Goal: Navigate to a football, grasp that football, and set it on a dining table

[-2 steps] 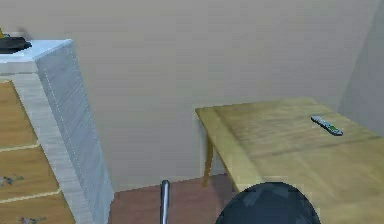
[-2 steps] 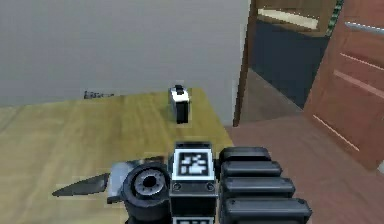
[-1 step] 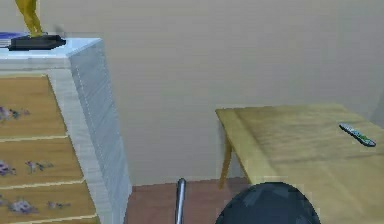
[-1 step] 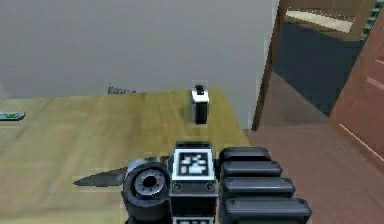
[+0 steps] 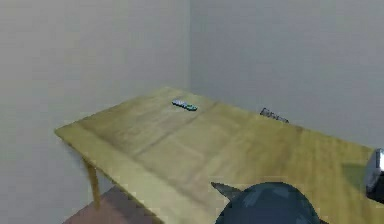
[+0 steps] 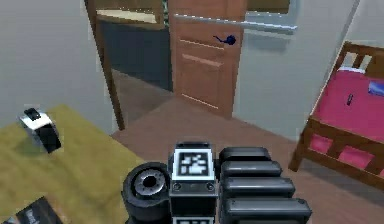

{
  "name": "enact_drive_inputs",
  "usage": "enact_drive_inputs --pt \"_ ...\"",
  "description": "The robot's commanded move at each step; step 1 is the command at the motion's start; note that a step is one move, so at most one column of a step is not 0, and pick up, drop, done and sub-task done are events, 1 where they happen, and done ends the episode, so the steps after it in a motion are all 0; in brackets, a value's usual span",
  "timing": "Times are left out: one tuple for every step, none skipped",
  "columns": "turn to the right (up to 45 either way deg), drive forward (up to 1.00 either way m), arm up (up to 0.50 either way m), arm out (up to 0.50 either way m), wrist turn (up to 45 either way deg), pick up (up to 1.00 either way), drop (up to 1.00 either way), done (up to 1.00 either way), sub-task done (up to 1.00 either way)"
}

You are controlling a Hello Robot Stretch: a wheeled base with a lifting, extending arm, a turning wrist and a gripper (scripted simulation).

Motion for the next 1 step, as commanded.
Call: enact_drive_inputs --pt "45.0 0.0 0.0 0.0 0.0 0.0 0.0 0.0 0.0"
